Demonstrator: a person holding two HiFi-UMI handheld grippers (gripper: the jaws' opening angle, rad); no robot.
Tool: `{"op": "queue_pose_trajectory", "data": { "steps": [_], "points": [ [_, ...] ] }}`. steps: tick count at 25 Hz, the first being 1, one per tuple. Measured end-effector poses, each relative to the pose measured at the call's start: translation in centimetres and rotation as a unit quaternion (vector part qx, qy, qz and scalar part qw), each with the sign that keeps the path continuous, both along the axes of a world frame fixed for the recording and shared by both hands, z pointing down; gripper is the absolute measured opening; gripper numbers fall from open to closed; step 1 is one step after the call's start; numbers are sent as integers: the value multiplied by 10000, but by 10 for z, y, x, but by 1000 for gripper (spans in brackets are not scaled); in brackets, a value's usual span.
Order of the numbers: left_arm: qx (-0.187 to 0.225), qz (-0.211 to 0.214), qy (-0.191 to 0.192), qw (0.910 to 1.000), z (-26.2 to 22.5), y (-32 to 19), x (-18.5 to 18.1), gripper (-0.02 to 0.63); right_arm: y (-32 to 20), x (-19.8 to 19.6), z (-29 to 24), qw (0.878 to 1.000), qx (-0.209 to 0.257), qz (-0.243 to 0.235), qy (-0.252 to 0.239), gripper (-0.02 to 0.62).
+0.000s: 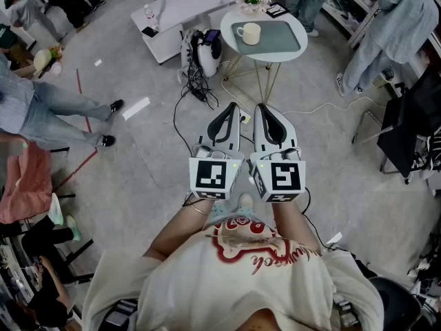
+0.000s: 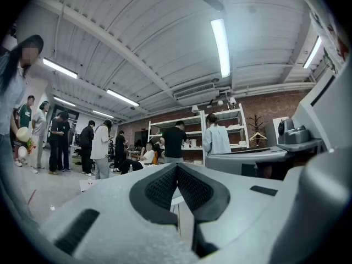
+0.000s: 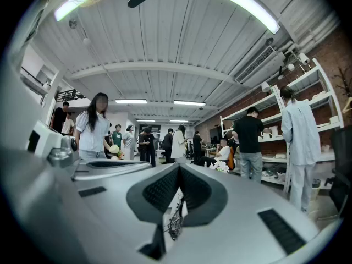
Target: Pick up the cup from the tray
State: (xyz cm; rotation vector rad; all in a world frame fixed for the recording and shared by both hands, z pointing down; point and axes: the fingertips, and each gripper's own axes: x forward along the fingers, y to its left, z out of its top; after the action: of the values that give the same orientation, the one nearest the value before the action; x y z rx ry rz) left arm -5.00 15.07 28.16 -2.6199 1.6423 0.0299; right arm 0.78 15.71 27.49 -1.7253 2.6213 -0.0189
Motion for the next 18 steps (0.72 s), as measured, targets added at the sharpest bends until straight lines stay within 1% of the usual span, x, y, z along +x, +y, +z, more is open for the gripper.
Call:
{"op": "queue_pose_trajectory", "data": {
  "steps": [13,18],
  "points": [
    [29,-11,-4,10000,-2,1,2,8,2,2,-4,10000,56,38,43,21],
    [56,-12,-13,10000,-4,2,7,8,4,6,-8,9998,175,33,-56,23]
  ]
}}
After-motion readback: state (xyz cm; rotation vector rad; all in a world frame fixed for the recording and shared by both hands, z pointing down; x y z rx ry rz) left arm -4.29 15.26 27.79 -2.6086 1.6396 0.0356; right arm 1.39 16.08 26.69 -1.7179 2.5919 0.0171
